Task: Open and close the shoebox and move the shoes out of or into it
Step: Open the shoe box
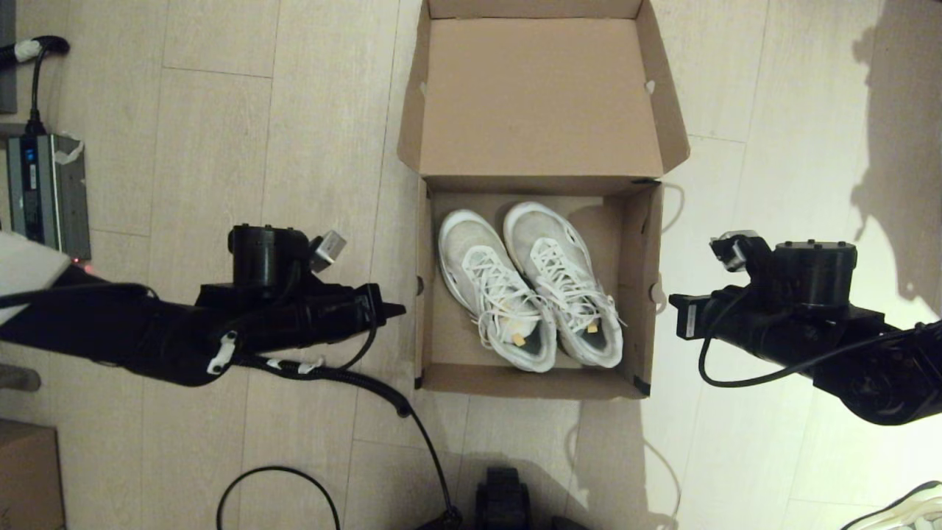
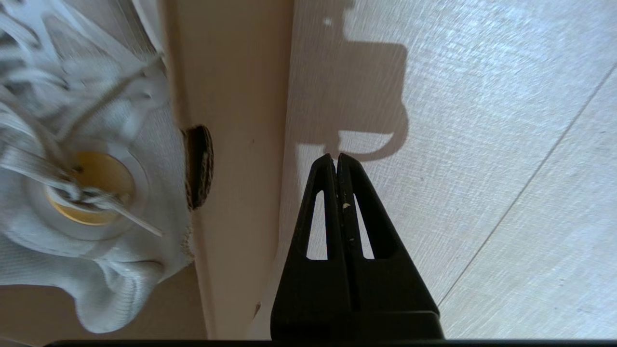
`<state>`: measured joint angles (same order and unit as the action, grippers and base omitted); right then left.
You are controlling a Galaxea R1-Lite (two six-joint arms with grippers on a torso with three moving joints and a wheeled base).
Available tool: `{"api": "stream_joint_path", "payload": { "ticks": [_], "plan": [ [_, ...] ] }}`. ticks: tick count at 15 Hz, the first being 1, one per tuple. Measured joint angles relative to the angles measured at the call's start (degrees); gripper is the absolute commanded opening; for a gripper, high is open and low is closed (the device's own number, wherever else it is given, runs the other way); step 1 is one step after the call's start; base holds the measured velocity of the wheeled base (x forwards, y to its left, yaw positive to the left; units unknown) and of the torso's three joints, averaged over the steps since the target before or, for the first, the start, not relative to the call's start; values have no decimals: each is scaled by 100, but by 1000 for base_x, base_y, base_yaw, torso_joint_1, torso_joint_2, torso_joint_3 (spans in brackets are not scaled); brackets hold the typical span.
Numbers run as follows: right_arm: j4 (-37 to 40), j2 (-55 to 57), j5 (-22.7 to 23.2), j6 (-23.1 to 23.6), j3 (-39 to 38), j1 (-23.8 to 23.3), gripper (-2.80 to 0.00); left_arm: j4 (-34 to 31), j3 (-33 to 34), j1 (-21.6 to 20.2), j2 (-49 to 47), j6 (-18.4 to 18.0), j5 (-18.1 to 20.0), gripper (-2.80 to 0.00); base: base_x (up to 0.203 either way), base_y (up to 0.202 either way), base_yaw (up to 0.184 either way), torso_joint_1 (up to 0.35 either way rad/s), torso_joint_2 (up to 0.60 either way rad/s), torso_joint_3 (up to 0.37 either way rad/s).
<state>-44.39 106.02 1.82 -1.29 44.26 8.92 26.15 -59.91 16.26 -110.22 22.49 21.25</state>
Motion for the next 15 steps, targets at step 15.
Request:
{"api": "stream_joint_path", "payload": {
  "ticks": [15],
  "plan": [
    [-232,34,-11,129,-582,-185,-280,-314,-2117,89,-1477,67,-4,-280,0,0,0,0,0,0]
  ]
}}
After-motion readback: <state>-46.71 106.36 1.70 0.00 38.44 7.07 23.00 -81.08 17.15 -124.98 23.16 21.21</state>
